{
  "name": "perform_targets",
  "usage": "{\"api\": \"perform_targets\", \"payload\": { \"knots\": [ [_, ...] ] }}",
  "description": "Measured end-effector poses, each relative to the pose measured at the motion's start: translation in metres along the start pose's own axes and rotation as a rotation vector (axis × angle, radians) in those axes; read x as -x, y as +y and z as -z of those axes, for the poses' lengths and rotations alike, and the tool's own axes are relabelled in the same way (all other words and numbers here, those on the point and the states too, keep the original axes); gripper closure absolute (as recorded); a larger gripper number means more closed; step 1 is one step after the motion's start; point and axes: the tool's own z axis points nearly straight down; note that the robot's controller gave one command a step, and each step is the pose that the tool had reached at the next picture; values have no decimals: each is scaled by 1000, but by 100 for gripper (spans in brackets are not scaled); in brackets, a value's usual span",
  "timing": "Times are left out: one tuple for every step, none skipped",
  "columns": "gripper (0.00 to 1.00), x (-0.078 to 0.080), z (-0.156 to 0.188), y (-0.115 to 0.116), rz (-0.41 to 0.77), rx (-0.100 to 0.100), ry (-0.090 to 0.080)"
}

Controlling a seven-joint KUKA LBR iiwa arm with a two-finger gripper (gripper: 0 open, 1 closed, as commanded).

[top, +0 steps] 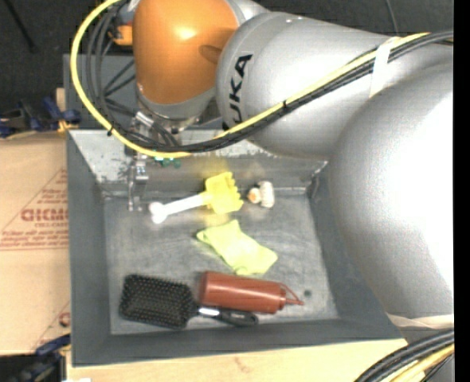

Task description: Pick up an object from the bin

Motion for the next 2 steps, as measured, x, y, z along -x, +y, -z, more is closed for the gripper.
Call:
{"api": "perform_targets", "payload": {
  "knots": [
    [0,2,5,-1,-4,2,-9],
    [0,-6,-72,-60,99,-1,-12]
  ]
}}
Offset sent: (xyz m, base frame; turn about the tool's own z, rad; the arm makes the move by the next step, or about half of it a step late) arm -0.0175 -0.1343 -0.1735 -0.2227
